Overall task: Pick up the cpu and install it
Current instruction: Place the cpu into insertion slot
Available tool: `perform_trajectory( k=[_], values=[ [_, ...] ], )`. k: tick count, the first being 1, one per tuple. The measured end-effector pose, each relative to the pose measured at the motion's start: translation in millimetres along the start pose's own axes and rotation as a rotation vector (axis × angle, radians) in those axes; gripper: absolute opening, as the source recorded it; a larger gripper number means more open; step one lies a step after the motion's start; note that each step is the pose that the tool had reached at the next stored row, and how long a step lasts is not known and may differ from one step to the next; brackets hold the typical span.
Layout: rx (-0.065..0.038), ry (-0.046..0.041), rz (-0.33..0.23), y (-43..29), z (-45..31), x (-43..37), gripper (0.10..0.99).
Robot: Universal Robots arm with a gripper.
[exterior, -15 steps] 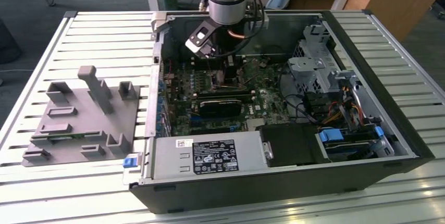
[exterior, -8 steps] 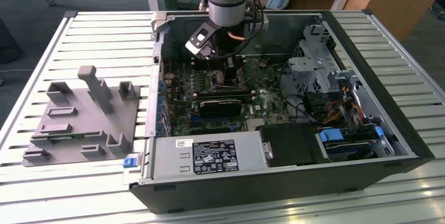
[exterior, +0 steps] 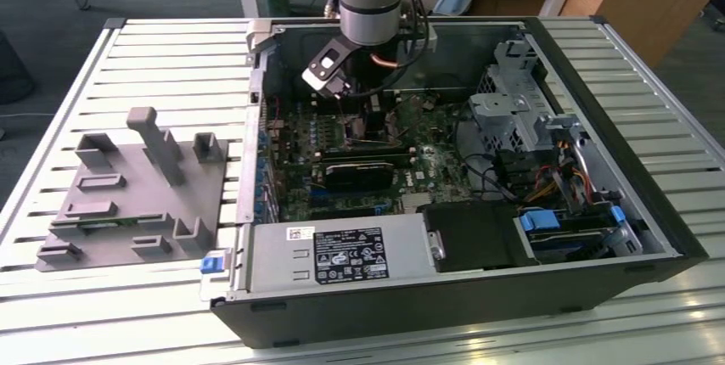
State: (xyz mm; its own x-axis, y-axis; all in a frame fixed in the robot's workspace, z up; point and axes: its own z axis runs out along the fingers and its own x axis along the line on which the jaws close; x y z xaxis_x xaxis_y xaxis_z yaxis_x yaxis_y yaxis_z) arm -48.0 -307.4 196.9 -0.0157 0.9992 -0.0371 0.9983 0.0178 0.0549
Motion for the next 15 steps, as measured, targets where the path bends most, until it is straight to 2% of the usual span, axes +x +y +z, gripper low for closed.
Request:
perform_trajectory(
  k=[15],
  values=[
    [0.000, 0.0021, 0.001, 0.0, 1.2, 0.1, 0.533]
  ],
)
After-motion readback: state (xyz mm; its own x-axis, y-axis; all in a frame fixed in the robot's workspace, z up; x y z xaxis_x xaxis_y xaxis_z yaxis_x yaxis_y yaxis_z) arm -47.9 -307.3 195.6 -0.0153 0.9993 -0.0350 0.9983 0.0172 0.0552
